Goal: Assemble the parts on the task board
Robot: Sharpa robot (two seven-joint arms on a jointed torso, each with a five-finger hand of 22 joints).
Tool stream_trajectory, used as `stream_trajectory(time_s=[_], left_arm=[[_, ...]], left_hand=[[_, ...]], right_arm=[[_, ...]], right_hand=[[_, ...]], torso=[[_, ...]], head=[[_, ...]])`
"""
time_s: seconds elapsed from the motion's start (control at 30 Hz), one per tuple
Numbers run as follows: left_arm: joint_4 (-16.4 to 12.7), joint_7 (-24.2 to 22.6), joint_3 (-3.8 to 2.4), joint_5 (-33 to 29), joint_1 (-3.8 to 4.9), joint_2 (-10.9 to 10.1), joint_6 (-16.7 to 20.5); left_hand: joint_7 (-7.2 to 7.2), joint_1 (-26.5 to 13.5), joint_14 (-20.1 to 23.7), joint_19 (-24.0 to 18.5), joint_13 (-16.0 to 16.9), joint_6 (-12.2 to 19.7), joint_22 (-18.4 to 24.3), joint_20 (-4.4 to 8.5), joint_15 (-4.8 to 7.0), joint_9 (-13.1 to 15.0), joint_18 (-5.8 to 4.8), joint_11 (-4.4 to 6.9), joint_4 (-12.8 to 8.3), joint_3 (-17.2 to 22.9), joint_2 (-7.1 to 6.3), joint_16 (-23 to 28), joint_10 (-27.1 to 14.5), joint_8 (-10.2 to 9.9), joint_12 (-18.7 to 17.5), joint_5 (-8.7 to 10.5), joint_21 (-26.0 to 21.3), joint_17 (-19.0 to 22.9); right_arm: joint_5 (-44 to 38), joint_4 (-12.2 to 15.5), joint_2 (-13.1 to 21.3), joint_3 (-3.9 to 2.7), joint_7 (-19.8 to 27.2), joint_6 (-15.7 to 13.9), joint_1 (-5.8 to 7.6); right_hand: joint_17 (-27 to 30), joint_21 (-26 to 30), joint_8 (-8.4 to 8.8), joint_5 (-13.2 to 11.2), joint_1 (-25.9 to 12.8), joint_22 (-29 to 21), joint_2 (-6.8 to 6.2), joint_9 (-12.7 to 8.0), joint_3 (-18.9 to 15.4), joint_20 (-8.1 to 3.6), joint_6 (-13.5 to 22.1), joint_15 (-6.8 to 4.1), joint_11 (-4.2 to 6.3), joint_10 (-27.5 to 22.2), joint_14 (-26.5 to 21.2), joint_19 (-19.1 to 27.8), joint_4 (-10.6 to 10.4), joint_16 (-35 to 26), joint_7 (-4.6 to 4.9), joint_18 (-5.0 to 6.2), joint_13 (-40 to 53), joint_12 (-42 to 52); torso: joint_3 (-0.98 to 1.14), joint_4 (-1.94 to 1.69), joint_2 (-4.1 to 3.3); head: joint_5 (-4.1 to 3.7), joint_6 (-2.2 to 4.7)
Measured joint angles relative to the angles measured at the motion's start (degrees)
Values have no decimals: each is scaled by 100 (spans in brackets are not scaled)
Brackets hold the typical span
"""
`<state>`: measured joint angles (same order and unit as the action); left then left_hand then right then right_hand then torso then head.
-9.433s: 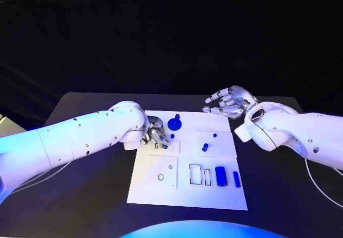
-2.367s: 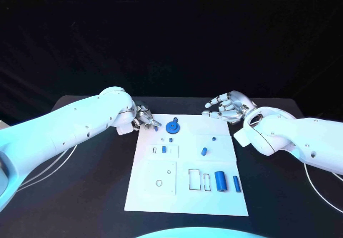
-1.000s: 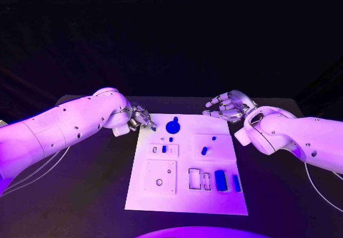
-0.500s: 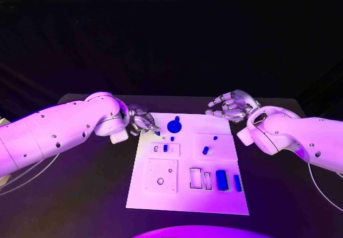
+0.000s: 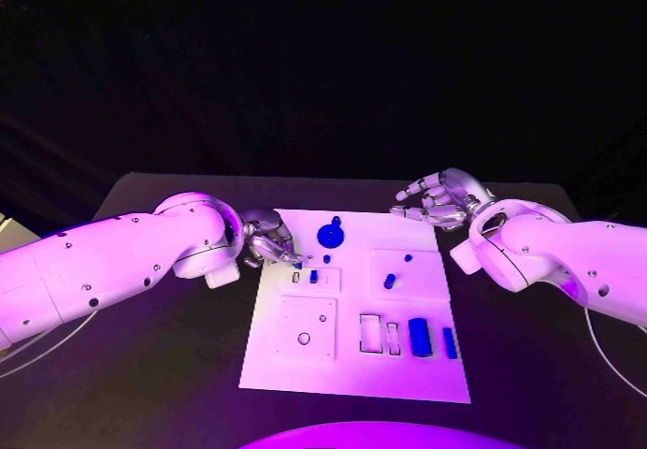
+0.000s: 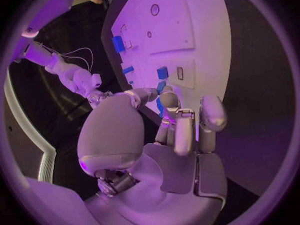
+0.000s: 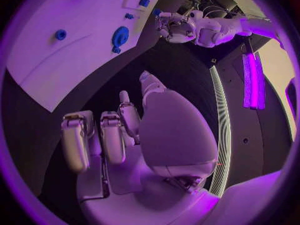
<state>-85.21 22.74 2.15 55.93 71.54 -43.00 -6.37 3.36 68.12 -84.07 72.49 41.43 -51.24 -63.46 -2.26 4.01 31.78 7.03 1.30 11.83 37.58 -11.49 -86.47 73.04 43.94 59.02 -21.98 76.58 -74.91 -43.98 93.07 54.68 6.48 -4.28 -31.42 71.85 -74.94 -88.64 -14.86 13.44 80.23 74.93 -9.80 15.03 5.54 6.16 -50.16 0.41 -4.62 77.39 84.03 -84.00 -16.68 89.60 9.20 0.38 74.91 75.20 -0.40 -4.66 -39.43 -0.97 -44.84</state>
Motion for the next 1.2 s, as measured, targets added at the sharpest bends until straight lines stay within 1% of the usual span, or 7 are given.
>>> stream_trajectory(time_s=[0.07, 0.27, 0.47, 0.63, 0.83, 1.2], left_arm=[[-44, 0, 10, 89, -25, -6, 39], [-72, 4, 38, 320, -80, -1, 110], [-7, 2, 50, 473, -109, 30, 106], [65, -24, 55, 567, -135, 59, 85], [121, -57, 62, 635, -147, 84, 27], [163, -71, 75, 714, -156, 96, -164]], left_hand=[[0, 0, -8, 20, 8, -1, -7, 20, 8, -4, 1, 0, 0, 0, 0, 0, 0, 0, 23, 0, 9, 0], [-10, -23, -8, 20, 29, -10, -16, 20, 8, -14, 1, 0, 0, 0, -23, 0, 1, -1, 23, 0, 9, 0], [-19, -31, -8, 20, 44, -21, -15, 20, 8, -15, 1, 2, 0, 0, -30, 0, 39, -2, 55, -20, 9, 0], [-19, -38, -8, 20, 55, -21, -15, 20, 8, -21, 1, 2, 0, 0, -38, 0, 39, -3, 55, -20, 9, 0], [-19, -38, -8, 20, 55, -21, -25, 20, 8, -20, 1, 2, 0, 0, -38, 0, 39, -3, 55, -20, 9, 0], [-19, -45, -8, 20, 71, -22, -15, 20, 8, -17, 1, 2, -16, -16, -45, -21, 39, -4, 55, -19, 9, 0]], right_arm=[[0, -1, 0, 0, 0, 1, -7], [0, -1, 1, 1, 0, 5, -20], [0, -2, 1, 1, 0, 8, -29], [0, -3, 2, 1, 1, 11, -32], [0, -4, 3, 1, 2, 14, -34], [-1, -4, 6, 1, 2, 16, -35]], right_hand=[[0, 0, 0, 0, 0, 0, 0, 0, 0, 0, 0, 0, 0, 0, 0, 0, 0, 0, 0, 0, 0, 0], [1, 0, 0, 0, 0, 0, 0, 0, 0, 0, 0, 0, 0, 0, 0, 0, 0, 0, 0, 0, 0, 0], [1, 0, 0, 0, 0, -1, 0, 0, 0, 0, 0, 0, 0, 0, 0, 0, 0, 0, 0, 0, 0, 0], [2, 0, 0, 0, 0, -1, 0, 0, 0, 0, 0, 0, 0, 0, 0, 0, 0, 0, 0, 0, -1, 0], [2, 0, 0, 0, 0, -2, 0, 1, 0, 0, 0, 0, 0, 0, 0, 0, 0, 0, 0, 0, 0, 0], [2, 0, 0, 0, 0, -2, 0, 1, 0, 0, 0, 0, 0, 0, 0, 0, 0, 0, 0, 0, -1, 0]], torso=[[-1, 2, -3], [3, 11, -11], [9, 18, -14], [10, 19, -16], [14, 18, -15], [13, 14, -13]], head=[[6, -4], [23, -15], [29, -26], [30, -31], [27, -39], [27, -43]])
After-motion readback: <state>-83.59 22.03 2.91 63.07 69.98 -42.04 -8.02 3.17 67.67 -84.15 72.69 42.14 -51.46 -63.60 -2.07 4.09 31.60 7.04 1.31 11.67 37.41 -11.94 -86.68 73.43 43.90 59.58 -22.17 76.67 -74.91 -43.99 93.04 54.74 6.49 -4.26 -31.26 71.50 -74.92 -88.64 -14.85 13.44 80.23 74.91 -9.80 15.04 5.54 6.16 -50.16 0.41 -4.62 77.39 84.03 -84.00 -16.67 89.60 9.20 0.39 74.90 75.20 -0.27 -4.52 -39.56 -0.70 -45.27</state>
